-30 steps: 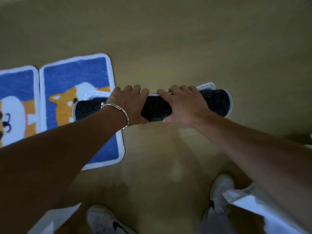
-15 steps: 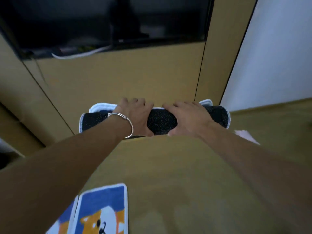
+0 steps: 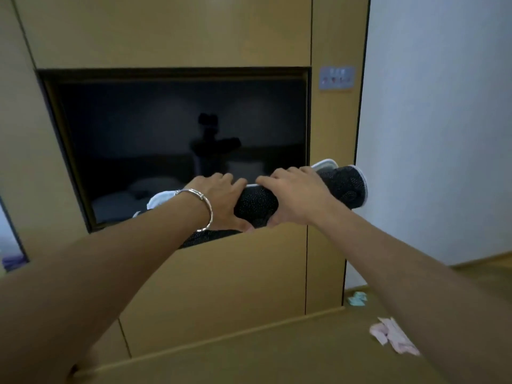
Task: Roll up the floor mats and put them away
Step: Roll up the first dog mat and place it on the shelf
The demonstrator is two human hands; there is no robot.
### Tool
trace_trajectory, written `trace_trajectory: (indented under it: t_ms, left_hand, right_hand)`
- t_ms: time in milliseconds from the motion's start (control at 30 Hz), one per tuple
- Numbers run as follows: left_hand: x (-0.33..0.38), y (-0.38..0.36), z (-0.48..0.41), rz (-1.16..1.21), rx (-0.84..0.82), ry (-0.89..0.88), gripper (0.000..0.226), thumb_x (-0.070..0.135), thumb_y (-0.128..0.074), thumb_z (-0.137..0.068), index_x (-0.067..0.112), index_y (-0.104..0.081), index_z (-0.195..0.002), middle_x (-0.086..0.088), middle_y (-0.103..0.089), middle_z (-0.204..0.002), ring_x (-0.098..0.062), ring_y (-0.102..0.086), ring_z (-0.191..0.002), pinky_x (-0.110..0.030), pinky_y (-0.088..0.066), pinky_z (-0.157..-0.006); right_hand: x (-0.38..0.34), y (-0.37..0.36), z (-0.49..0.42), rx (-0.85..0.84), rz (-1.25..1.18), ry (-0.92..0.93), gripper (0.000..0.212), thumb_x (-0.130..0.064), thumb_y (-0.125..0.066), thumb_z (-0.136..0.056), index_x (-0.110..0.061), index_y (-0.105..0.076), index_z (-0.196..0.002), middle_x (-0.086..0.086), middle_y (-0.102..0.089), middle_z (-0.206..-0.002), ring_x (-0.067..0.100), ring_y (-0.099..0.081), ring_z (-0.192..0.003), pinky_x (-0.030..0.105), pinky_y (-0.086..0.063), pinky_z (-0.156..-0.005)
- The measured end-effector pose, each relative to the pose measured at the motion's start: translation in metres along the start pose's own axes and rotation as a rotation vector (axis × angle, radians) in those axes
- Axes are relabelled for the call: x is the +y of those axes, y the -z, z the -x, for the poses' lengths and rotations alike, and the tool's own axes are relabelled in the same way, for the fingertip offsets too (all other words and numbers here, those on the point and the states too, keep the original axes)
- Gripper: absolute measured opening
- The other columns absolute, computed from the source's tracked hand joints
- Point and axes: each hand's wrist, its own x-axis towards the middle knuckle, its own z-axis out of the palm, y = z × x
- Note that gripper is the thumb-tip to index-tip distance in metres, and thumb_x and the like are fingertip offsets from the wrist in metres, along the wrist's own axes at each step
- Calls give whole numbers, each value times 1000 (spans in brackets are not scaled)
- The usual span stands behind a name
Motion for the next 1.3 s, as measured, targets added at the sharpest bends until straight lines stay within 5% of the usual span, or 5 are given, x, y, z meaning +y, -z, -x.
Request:
trace_trajectory:
  t_ms: [567,833,1000,1167,1300]
  left_hand:
    - [129,55,-61,6,5,280,60,59,-57,-81,12,-44,-117,-7,-55,-116,-27,-57,-102,-34,-36,-70]
    - [178,47,-114,1291,146,863,77,49,-72,-73,5,-32,-121,-17,-52,-123,-37,-55,-107,-45,-48,-91]
    - [223,46,-151,1951,153,980,76,41,-80,-65,12,-31,-114,-14,-53,-110,-35,-60,-94,-53,-54,-79]
    - [221,32,-164,2095,-10,863,68,47,-72,-77,8,-40,-123,-14,-58,-115,-34,-63,-92,-33,-53,-45]
    - [174,3,-164,1925,-174,664,55,54,-46,-92,9,-47,-123,-12,-61,-113,-28,-65,-89,-42,-55,-72]
  right_hand:
    - [99,-23,57,383,-316,-97,92,-43,-76,-71,-14,-31,-145,15,-40,-139,31,-33,-133,46,-24,-112]
    - [111,-59,100,13,-922,-303,83,-36,-69,-76,-23,-22,-144,6,-36,-134,28,-41,-123,44,-45,-96]
    - [149,-70,101,104,-420,-446,117,-50,-76,-70,-16,1,-151,11,-21,-151,32,-22,-138,50,-25,-111]
    - [178,-90,79,235,-1,-410,97,-33,-80,-64,-15,-30,-145,15,-50,-125,36,-50,-112,52,-39,-97]
    - [178,-91,36,112,-35,-400,84,-32,-72,-70,-21,-26,-140,10,-45,-125,31,-48,-112,43,-39,-93]
